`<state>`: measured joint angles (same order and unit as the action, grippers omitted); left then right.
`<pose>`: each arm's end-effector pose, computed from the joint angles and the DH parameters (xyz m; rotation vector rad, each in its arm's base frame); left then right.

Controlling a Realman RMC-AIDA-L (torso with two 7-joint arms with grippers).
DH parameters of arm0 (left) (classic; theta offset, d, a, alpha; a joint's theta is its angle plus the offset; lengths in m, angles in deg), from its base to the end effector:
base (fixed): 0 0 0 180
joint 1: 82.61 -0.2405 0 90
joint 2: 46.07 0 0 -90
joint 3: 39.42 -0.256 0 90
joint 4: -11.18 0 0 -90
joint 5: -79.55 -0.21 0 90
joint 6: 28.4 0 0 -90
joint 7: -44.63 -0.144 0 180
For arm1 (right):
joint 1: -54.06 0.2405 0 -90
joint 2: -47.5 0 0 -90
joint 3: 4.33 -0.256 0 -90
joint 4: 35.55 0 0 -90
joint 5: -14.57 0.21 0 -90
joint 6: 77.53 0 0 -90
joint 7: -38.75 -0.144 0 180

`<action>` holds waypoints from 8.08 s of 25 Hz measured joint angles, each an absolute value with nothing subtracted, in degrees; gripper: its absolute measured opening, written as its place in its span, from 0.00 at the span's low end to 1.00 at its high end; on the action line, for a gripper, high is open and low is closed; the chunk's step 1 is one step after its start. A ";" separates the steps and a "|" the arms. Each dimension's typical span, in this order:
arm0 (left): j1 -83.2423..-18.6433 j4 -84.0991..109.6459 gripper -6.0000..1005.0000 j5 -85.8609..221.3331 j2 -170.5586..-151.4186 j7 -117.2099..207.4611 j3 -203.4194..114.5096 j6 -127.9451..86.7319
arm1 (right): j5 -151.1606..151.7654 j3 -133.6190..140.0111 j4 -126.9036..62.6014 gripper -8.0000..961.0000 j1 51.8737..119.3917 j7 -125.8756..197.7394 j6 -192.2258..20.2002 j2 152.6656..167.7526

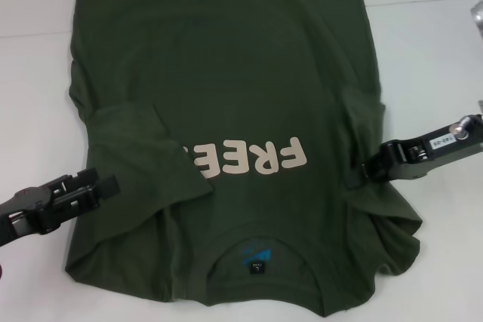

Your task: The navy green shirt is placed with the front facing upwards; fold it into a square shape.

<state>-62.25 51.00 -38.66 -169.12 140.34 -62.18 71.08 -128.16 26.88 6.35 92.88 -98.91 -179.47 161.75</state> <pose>-0.3053 0.2643 0.0112 -2.4156 -1.2722 -1.0156 0.2686 0.3343 0.0380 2.4537 -1.9282 -0.2218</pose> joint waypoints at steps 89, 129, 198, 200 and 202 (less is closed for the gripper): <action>-60.84 51.64 0.77 -38.67 -168.07 144.75 -60.69 73.02 | -99.00 27.68 2.97 0.42 85.03 -84.83 -175.22 156.63; -65.45 55.91 0.76 -40.69 -167.36 144.84 -58.37 83.71 | -104.42 27.64 3.93 0.79 77.26 -48.64 -191.26 161.36; -61.91 61.37 0.76 -60.03 -165.45 181.21 -59.20 74.94 | -111.85 27.74 15.39 0.80 79.81 -60.31 -190.38 161.04; -61.72 60.92 0.76 -60.03 -165.52 181.21 -59.51 73.69 | -111.84 27.75 15.37 0.80 79.81 -60.31 -190.38 161.07; -61.50 60.13 0.76 -60.05 -165.55 181.27 -60.67 72.25 | -111.83 27.75 15.35 0.80 79.81 -60.31 -190.38 161.11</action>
